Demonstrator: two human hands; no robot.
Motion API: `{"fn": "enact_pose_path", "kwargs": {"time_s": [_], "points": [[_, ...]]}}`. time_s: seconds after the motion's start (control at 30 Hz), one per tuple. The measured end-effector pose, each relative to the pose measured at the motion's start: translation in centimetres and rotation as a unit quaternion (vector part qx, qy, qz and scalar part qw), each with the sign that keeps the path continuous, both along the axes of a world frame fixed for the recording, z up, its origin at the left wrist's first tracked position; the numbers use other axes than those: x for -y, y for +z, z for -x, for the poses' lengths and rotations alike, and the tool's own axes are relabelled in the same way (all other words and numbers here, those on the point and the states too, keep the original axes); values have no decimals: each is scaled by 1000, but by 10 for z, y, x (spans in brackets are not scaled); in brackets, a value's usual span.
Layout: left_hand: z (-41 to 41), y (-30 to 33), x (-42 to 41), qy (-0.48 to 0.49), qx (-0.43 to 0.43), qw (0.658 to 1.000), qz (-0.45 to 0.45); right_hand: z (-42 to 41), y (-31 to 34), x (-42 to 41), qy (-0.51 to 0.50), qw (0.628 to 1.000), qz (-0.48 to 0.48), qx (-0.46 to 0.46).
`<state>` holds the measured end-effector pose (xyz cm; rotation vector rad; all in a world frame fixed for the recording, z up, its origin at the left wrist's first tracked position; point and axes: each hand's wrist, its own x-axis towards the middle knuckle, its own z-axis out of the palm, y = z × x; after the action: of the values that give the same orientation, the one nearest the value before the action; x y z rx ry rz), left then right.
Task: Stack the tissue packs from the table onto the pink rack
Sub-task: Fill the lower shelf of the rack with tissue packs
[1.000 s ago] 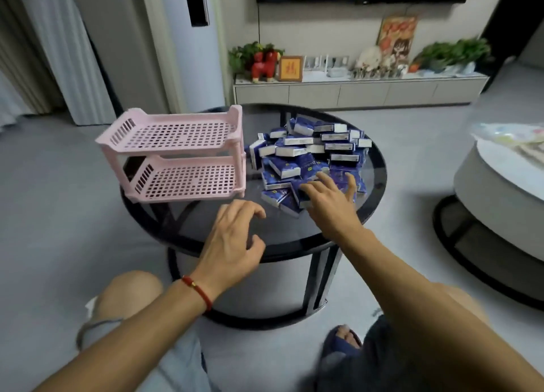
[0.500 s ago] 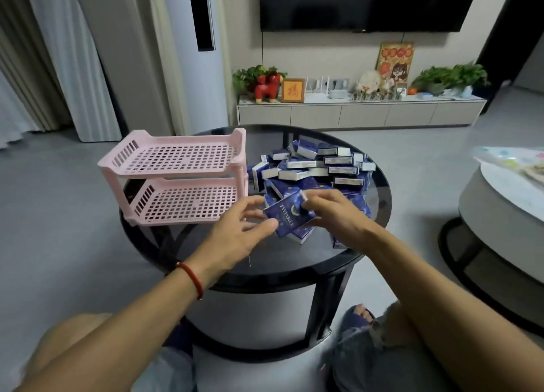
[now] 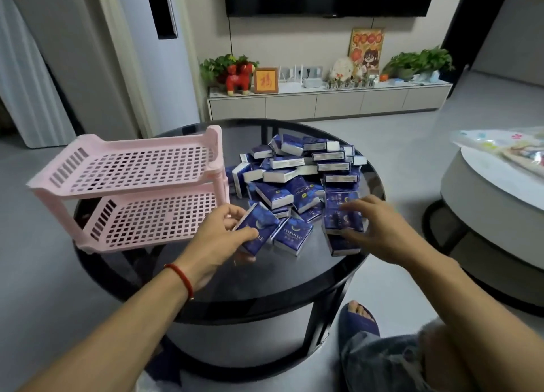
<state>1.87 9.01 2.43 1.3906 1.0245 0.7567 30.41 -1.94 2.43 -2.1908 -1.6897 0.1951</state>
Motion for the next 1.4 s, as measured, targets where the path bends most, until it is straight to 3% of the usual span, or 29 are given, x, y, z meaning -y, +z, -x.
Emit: {"fn": "enact_pose_path", "kwargs": {"time_s": [0.1,0.3,0.37,0.47,0.57,0.67,0.83,1.0,1.1,1.23,1.4], "points": [[-2,0,0,-21,2,1000,18,4,-4,-2,10,997,31,73],[-2,-3,2,-51,15,998,32,8,-5,4,21,990,-34,137],[-1,-3,3,-63,20,997,44,10,-3,7,36,987,-93,124],[0,0,6,-67,44,993,91,34,2,13,166,969,-177,53],[-1,7,13,-88,92,979,161,69,3,10,250,951,-180,-24],[7,7,17,-129,114,965,195,90,2,-6,275,943,-184,-35],[39,2,8,-143,106,968,175,114,5,-22,284,935,-178,-118],[63,4,4,-134,102,978,127,148,2,-32,210,933,-122,-266],[74,1,1,-91,51,991,85,166,-3,-46,188,938,-131,-260],[95,1,-18,-19,-82,995,-47,184,-4,-62,189,938,-139,-256],[101,-2,-52,107,-100,982,-122,178,1,-86,72,939,-186,-278]]}}
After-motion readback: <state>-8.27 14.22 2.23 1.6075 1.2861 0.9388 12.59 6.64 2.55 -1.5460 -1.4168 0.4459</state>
